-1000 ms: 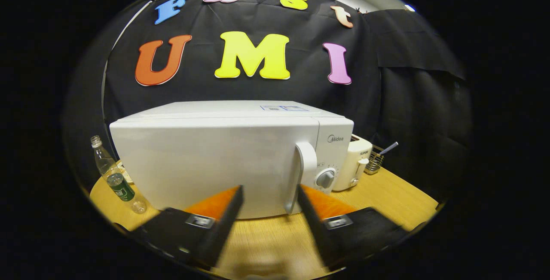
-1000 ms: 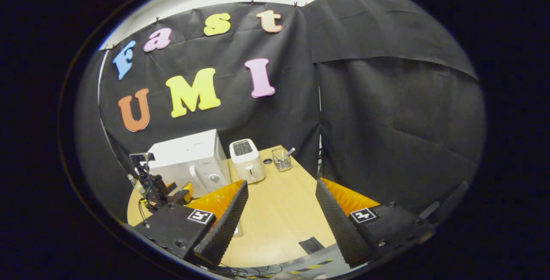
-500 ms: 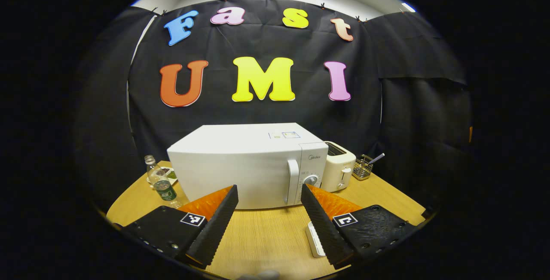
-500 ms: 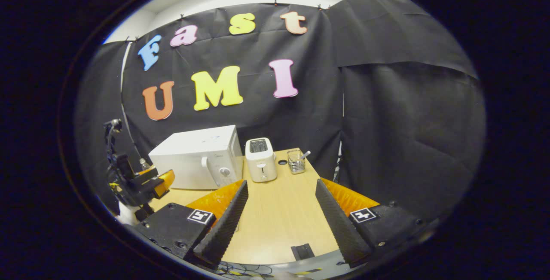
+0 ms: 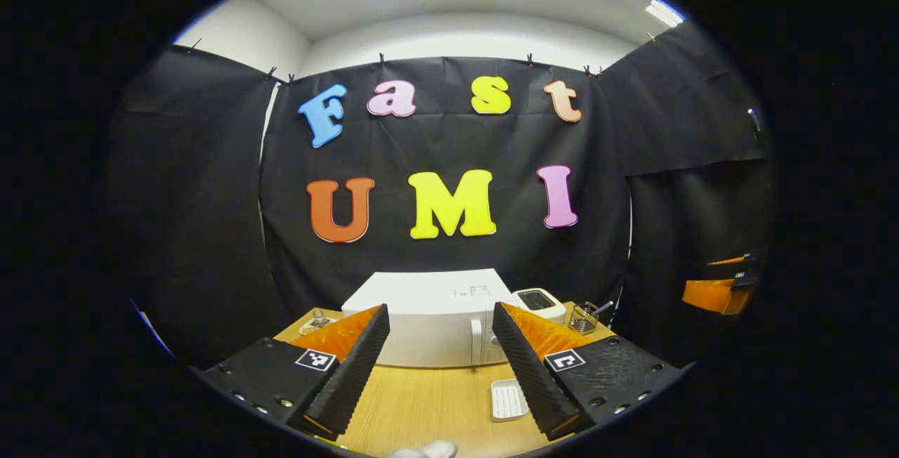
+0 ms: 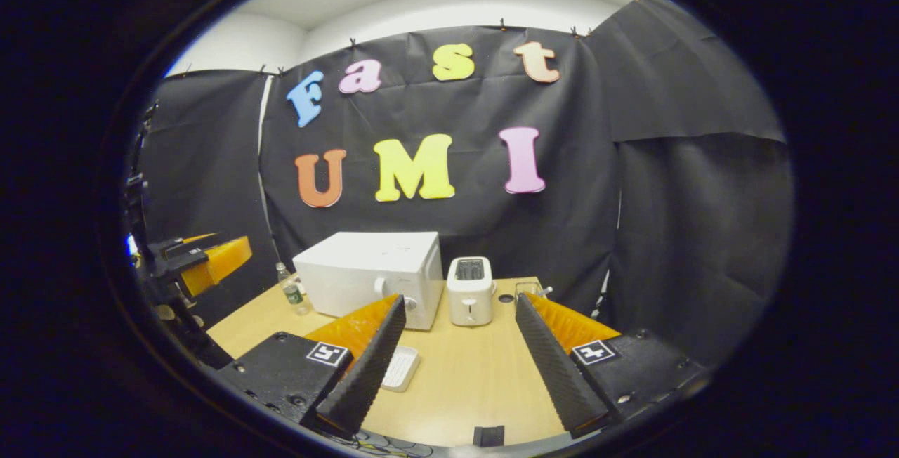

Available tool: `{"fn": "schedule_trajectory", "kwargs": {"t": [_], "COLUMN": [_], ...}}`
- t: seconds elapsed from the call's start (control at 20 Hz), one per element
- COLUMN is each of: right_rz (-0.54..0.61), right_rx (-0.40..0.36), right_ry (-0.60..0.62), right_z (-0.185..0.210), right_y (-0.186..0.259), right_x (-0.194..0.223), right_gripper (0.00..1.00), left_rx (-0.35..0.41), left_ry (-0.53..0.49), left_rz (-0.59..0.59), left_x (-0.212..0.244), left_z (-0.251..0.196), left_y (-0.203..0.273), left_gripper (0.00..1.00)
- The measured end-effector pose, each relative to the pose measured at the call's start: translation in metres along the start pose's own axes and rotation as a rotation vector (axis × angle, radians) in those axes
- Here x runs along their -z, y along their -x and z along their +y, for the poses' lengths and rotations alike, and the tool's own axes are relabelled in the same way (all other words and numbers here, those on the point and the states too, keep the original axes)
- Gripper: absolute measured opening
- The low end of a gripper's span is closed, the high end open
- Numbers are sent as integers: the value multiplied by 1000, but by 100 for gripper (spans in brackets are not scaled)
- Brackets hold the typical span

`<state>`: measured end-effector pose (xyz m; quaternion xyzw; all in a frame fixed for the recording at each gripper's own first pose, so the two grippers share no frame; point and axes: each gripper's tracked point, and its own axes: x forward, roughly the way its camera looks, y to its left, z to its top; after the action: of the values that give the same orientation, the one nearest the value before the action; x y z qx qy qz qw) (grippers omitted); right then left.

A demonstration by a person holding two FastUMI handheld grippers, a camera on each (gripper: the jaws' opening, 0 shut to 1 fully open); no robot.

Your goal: Open the microwave oven with the left hand, put the food in, and close the microwave oven.

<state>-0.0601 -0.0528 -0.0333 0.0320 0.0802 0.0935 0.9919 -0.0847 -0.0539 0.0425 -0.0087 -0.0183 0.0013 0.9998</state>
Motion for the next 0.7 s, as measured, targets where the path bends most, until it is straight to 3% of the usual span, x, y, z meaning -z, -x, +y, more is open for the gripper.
{"fn": "schedule_trajectory", "kwargs": {"t": [0.15, 0.2, 0.25, 0.35, 0.4, 0.45, 0.7], "right_rz": [-56, -74, -87, -111, -128, -145, -187], "right_rx": [-36, -35, -40, -40, -35, -29, -21], "right_ry": [-5, -3, 0, 6, 3, 2, 13], "right_z": [4, 3, 3, 1, -1, -3, -6], "right_y": [2, 3, 4, 7, 9, 11, 17], "right_x": [-25, -31, -36, -44, -48, -53, -66], "right_gripper": [100, 90, 100, 100, 90, 100, 100], "left_rx": [-40, -46, -51, -58, -66, -76, -91], "left_ry": [15, 21, 19, 11, 0, -9, -3], "left_rz": [-55, -72, -73, -78, -73, -75, -64], "left_x": [-31, -39, -43, -45, -45, -45, -42], "left_z": [1, 1, 2, 1, 2, 4, 8], "left_y": [17, 21, 23, 28, 29, 31, 41], "left_gripper": [93, 93, 93, 93, 93, 93, 93]}}
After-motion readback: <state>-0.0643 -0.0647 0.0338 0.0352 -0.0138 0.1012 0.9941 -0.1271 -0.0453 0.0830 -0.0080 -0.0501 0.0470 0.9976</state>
